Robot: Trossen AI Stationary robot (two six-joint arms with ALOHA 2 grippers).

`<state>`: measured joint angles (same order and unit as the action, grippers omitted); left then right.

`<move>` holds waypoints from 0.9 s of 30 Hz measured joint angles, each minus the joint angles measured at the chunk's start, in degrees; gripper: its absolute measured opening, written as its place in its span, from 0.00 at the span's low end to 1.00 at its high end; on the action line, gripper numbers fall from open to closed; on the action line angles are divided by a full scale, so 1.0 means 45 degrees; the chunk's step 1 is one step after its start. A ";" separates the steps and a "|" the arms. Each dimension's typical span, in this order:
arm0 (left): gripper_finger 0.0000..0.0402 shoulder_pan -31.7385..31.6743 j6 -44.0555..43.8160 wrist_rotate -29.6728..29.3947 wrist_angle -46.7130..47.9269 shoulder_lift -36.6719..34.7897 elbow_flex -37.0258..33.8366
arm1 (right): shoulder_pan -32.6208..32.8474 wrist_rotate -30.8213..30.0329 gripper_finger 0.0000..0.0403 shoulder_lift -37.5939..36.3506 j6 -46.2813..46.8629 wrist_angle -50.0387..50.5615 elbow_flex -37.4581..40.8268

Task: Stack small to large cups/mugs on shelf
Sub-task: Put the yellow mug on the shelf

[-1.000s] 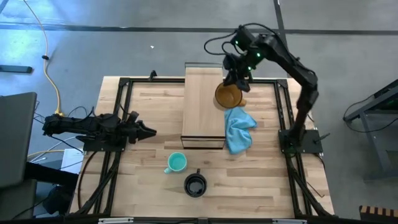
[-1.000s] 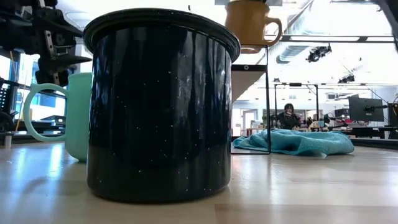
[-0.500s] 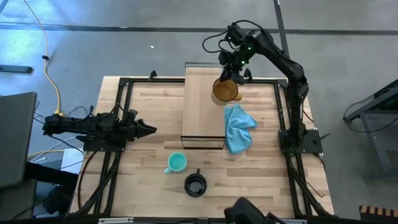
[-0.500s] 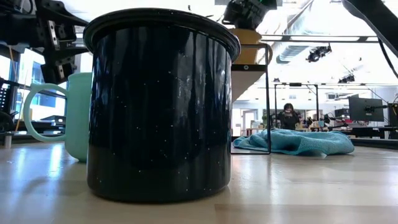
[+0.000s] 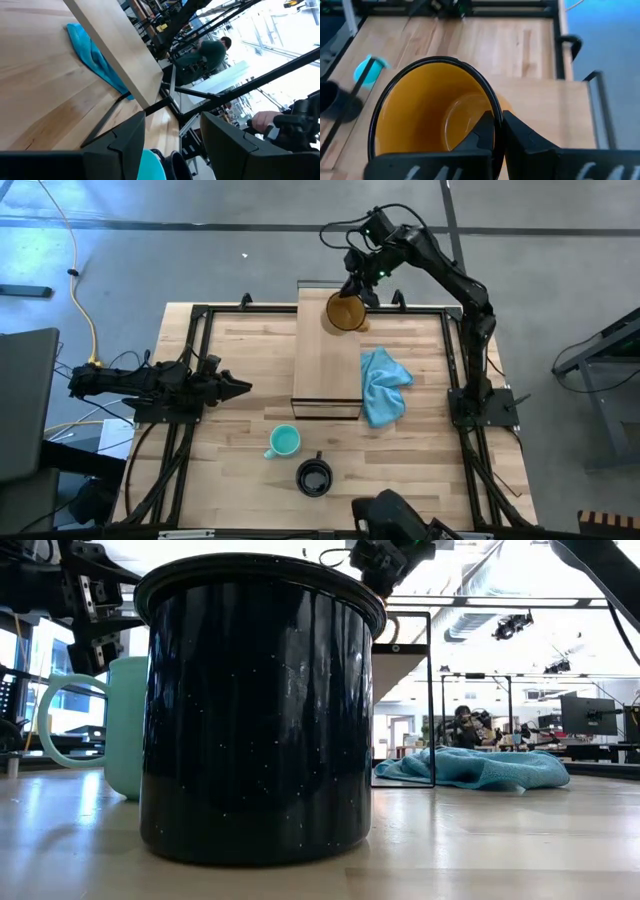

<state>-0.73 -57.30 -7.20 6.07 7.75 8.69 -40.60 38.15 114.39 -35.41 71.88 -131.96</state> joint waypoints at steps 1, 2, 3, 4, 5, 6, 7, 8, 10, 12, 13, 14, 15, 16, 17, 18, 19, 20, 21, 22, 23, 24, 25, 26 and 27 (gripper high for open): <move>0.45 0.0000 0.0000 0.0000 0.0005 0.0000 0.0000 | -0.0006 0.0011 0.00 0.0000 0.0186 -0.0304 0.0003; 0.45 0.0000 0.0000 0.0001 0.0005 0.0000 0.0000 | -0.0006 0.0021 0.00 0.0000 0.0284 -0.0606 0.0000; 0.45 0.0000 0.0000 0.0004 0.0005 0.0000 0.0000 | -0.0006 0.0009 0.00 0.0000 0.0429 -0.0861 0.0004; 0.45 0.0000 0.0000 0.0004 0.0009 0.0000 0.0000 | -0.0006 0.0014 0.00 0.0000 0.0504 -0.1062 0.0000; 0.45 0.0000 -0.0004 0.0005 0.0010 0.0000 0.0000 | -0.0010 0.0010 0.00 0.0000 0.0555 -0.1191 0.0000; 0.45 0.0000 0.0000 0.0005 0.0010 0.0000 0.0000 | -0.0047 0.0009 0.00 0.0000 0.0599 -0.1288 0.0001; 0.45 0.0001 0.0000 0.0005 0.0011 0.0000 0.0000 | -0.0083 0.0014 0.00 0.0000 0.0734 -0.1388 0.0005; 0.45 0.0002 0.0002 0.0005 0.0013 0.0000 0.0000 | -0.0132 0.0026 0.00 0.0012 0.0799 -0.1479 0.0002; 0.45 0.0004 0.0032 0.0005 0.0015 0.0000 0.0000 | -0.0241 0.0002 0.00 0.0087 0.0944 -0.1645 0.0000; 0.45 0.0000 0.0086 0.0005 0.0015 0.0000 0.0000 | -0.0316 -0.0035 0.00 0.0248 0.1081 -0.1633 0.0000; 0.45 0.0000 0.0097 0.0005 0.0019 0.0000 0.0000 | -0.0339 -0.0084 0.00 0.0348 0.1106 -0.1600 0.0005; 0.45 0.0000 0.0097 0.0005 0.0019 0.0000 0.0000 | -0.0354 -0.0144 0.00 0.0438 0.1106 -0.1599 0.0005; 0.45 0.0000 0.0097 0.0005 0.0019 0.0000 0.0000 | -0.0360 -0.0204 0.00 0.0517 0.1103 -0.1623 0.0005; 0.45 0.0000 0.0097 0.0005 0.0019 0.0000 0.0000 | -0.0355 -0.0269 0.00 0.0592 0.1084 -0.1655 0.0007; 0.45 0.0000 0.0097 0.0005 0.0019 0.0000 0.0000 | -0.0346 -0.0295 0.00 0.0657 0.1020 -0.1695 0.0006; 0.45 0.0000 0.0097 0.0006 0.0019 0.0000 0.0000 | -0.0343 -0.0324 0.00 0.0713 0.0972 -0.1752 0.0008; 0.45 0.0000 0.0097 0.0005 0.0019 0.0000 0.0000 | -0.0365 -0.0338 0.00 0.0770 0.0881 -0.1833 0.0005; 0.45 0.0000 0.0097 0.0005 0.0019 0.0000 0.0000 | -0.0385 -0.0350 0.00 0.0835 0.0848 -0.1903 0.0005; 0.45 0.0000 0.0097 0.0005 0.0017 0.0000 0.0000 | -0.0405 -0.0336 0.00 0.0906 0.0819 -0.1986 0.0005; 0.45 0.0000 0.0097 0.0005 0.0019 0.0000 0.0000 | -0.0453 -0.0336 0.00 0.0957 0.0819 -0.2056 0.0010; 0.45 0.0000 0.0093 0.0006 0.0019 0.0000 0.0000 | -0.0498 -0.0367 0.00 0.1008 0.0819 -0.2093 0.0010; 0.45 0.0003 0.0092 0.0005 0.0019 0.0000 0.0000 | -0.0564 -0.0391 0.00 0.1035 0.0814 -0.2099 0.0006; 0.45 0.0002 0.0092 0.0010 0.0019 0.0000 0.0000 | -0.0623 -0.0399 0.00 0.1070 0.0817 -0.2099 0.0005; 0.45 0.0003 0.0092 0.0007 0.0019 0.0000 0.0000 | -0.0675 -0.0389 0.00 0.1085 0.0819 -0.2099 0.0010; 0.45 0.0002 0.0092 0.0006 0.0019 0.0000 0.0000 | -0.0737 -0.0439 0.00 0.1095 0.0819 -0.2104 0.0009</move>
<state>-0.72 -56.88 -7.17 6.15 7.75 8.69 -43.91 36.18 119.31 -31.73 62.41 -131.92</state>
